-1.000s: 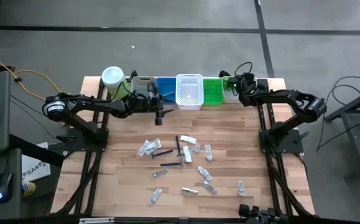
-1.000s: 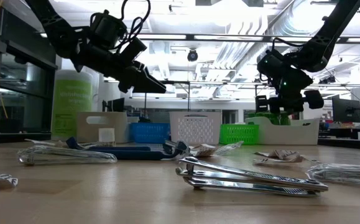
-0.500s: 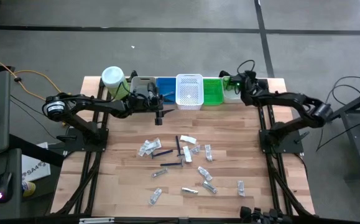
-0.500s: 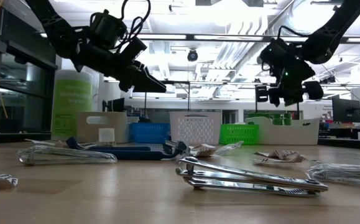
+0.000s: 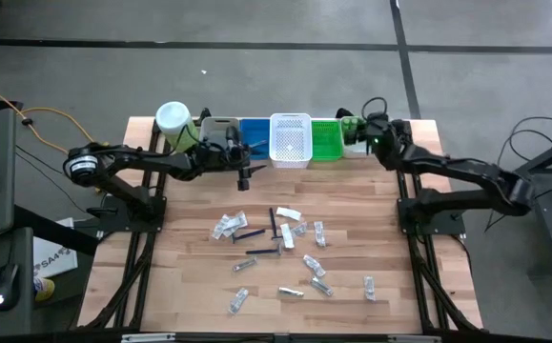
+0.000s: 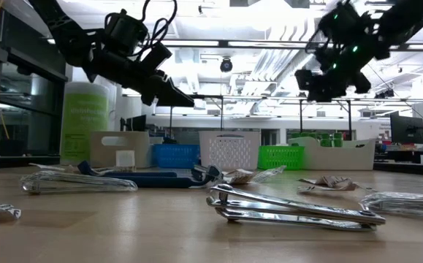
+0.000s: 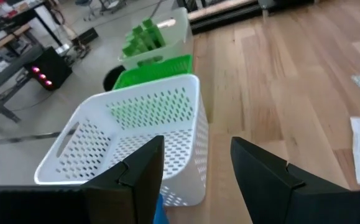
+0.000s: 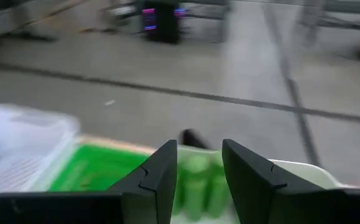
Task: Pick & Place Travel size toiletries
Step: Put the bottom right silver nail cutter into the blue bin
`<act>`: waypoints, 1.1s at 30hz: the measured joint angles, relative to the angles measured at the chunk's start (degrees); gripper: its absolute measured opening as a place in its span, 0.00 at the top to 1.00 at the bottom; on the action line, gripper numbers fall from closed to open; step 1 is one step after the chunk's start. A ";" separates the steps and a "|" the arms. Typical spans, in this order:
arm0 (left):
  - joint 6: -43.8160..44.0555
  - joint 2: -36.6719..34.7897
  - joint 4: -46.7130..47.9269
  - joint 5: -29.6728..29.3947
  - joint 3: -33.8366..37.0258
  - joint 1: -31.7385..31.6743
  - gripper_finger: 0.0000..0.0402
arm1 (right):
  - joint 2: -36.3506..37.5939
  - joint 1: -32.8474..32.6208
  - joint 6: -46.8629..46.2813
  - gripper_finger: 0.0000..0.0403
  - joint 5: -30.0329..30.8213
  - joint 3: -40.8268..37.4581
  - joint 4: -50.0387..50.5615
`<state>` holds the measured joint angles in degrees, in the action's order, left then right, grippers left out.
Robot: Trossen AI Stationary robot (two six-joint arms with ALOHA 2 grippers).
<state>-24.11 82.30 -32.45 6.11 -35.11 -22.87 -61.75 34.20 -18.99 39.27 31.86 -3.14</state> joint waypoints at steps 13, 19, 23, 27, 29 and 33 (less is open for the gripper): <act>10.64 -8.02 8.36 -1.33 -1.22 0.02 0.54 | 12.79 -19.08 3.17 0.72 -17.10 0.02 18.88; 16.37 -12.12 23.14 -3.85 -4.95 1.14 0.54 | 12.84 -30.19 -0.24 0.72 -21.79 0.02 22.89; 17.60 -13.22 32.79 -9.16 -7.47 4.96 0.54 | 12.54 -38.45 -1.49 0.72 -21.34 0.00 22.79; 20.45 -13.18 37.07 -13.07 -9.56 9.98 0.54 | 12.53 -45.78 -5.68 0.72 -19.77 0.02 22.69; 22.13 -13.15 37.24 -13.42 -9.90 12.48 0.54 | 12.08 -49.74 -8.03 0.72 -19.10 0.02 22.59; 24.80 -13.15 37.61 -15.09 -9.94 17.81 0.54 | 8.80 -57.80 -12.09 0.72 -17.47 0.00 21.61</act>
<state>0.69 69.14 5.15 -8.98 -45.06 -5.07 -52.95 -23.60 -31.08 21.80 31.86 18.47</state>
